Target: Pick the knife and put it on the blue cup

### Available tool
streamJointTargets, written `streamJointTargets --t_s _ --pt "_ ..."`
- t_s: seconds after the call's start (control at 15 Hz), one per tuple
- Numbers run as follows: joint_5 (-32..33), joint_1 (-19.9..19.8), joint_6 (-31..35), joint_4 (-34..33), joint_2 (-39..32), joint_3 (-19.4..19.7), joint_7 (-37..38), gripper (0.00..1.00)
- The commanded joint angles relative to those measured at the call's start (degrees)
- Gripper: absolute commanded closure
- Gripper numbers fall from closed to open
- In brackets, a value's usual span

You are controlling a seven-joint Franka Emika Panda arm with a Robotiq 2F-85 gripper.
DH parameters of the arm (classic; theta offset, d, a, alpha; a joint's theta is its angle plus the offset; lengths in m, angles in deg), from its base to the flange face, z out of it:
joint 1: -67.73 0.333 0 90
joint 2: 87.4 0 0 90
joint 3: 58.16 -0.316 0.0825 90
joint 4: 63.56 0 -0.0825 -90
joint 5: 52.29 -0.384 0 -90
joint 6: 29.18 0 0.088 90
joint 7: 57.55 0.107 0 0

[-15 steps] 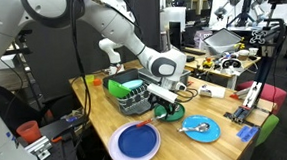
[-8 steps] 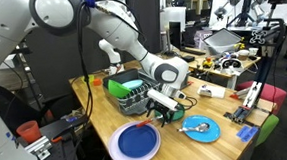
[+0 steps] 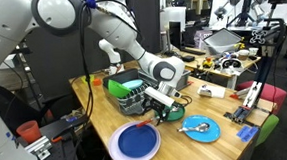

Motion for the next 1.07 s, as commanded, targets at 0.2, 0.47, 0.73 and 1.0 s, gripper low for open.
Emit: streamJointTargets --t_s 0.2,0.47,0.73,1.0 --pt "2.89 0.92 0.74 -1.25 -1.63 -0.63 1.25 0.0" --pt "2.71 0.72 0.66 -0.47 -1.79 -1.29 1.62 0.0" --pt "2.71 0.74 0.66 -0.51 -2.0 -1.39 1.62 0.0" --pt "2.71 0.74 0.66 -0.52 -2.0 -1.39 1.62 0.0"
